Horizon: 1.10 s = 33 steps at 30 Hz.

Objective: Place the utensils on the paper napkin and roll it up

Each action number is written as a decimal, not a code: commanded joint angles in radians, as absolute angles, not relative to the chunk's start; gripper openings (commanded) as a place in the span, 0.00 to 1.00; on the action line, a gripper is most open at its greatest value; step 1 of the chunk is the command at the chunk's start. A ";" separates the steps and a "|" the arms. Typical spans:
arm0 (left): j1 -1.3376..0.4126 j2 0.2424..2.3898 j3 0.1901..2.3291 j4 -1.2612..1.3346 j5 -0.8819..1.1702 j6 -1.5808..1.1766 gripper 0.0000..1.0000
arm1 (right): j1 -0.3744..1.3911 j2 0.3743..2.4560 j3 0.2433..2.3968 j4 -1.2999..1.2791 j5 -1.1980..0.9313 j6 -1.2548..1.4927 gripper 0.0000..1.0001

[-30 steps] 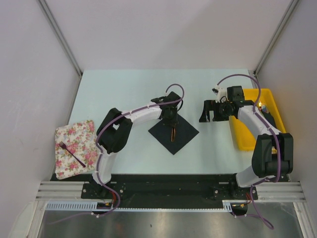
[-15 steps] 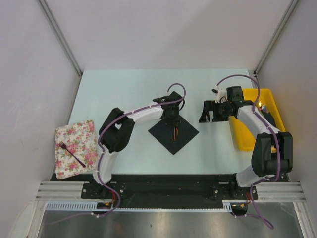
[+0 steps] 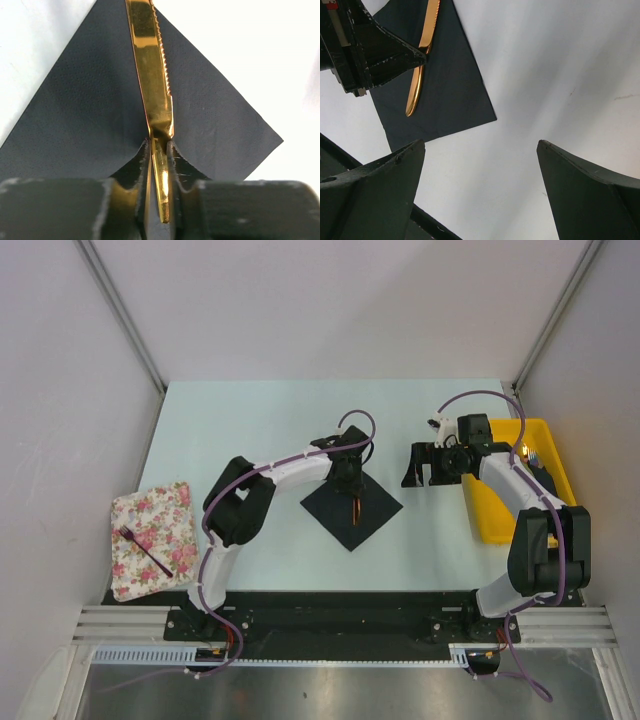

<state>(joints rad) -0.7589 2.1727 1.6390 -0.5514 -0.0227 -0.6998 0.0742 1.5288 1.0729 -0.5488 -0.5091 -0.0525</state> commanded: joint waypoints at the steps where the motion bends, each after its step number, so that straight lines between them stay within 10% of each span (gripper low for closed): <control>1: -0.762 2.180 1.675 -0.534 -0.011 -0.713 0.21 | 0.069 1.534 1.081 -0.531 -0.517 -0.048 1.00; 18: -0.687 1.910 1.706 -0.601 -0.094 -0.520 0.48 | 0.069 1.506 1.120 -0.555 -0.535 -0.043 1.00; 33: 0.221 1.281 1.077 -0.762 -0.008 -0.169 0.57 | 0.069 1.413 1.092 -0.542 -0.541 -0.040 1.00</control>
